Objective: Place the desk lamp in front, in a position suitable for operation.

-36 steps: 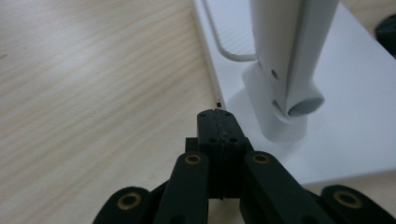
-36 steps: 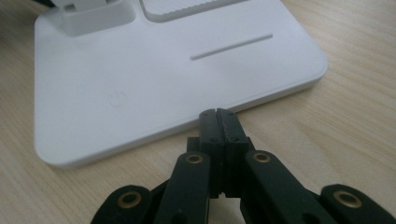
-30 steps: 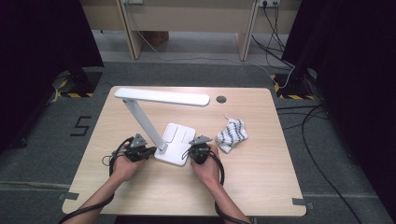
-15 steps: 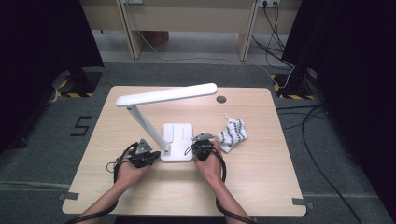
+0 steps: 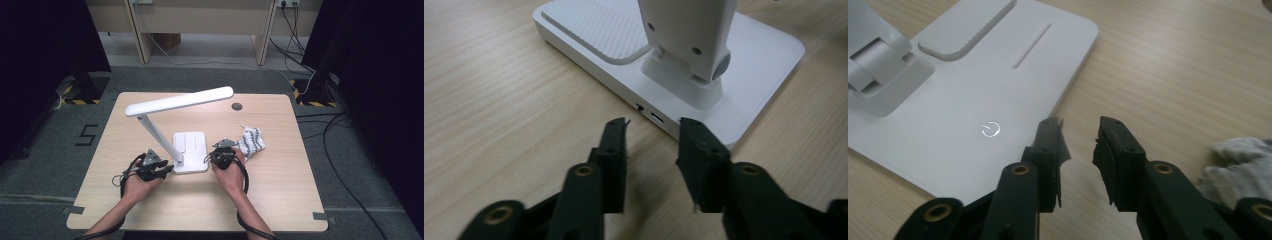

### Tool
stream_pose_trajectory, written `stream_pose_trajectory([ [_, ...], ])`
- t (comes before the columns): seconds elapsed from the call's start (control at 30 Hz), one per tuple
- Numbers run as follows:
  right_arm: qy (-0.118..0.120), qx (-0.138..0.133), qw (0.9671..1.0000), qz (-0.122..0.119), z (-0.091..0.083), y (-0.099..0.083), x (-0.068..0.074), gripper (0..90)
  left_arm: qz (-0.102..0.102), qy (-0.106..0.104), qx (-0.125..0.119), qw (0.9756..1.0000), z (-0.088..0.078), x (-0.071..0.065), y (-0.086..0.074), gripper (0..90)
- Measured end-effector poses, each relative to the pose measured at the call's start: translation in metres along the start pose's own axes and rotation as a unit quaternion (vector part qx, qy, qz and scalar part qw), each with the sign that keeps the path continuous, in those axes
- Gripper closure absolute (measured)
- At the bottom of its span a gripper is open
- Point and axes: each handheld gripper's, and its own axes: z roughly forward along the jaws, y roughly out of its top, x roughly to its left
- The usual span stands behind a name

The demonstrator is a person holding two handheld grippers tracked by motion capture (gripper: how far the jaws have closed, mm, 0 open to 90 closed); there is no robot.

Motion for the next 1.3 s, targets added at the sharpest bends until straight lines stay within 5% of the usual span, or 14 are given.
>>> stream_pose_trajectory([
  [0.23,-0.03,-0.017,0.9993,0.013,-0.016,0.0,-0.021,51.5,-0.011,0.001,0.003,0.9999,-0.008,0.002,-0.004,40.4],
  [0.37,-0.067,-0.031,0.9969,0.027,-0.026,-0.002,-0.043,44.9,-0.018,0.003,-0.004,0.9998,-0.014,0.002,-0.007,33.5],
  [0.73,-0.117,-0.022,0.992,0.042,-0.023,-0.006,-0.081,31.7,-0.019,-0.001,-0.017,0.9997,-0.026,-0.003,-0.012,31.7],
  [1.1,-0.112,0.018,0.9911,0.069,0.001,-0.017,-0.095,28.6,-0.017,-0.003,-0.023,0.9996,-0.03,-0.006,-0.016,31.8],
  [1.27,-0.096,0.022,0.9912,0.088,0.003,-0.018,-0.096,37.6,-0.019,-0.003,-0.024,0.9995,-0.032,-0.006,-0.018,31.9],
  [1.3,-0.086,0.022,0.9916,0.094,0.002,-0.019,-0.096,45.2,-0.019,-0.003,-0.025,0.9995,-0.032,-0.006,-0.018,32.3],
])
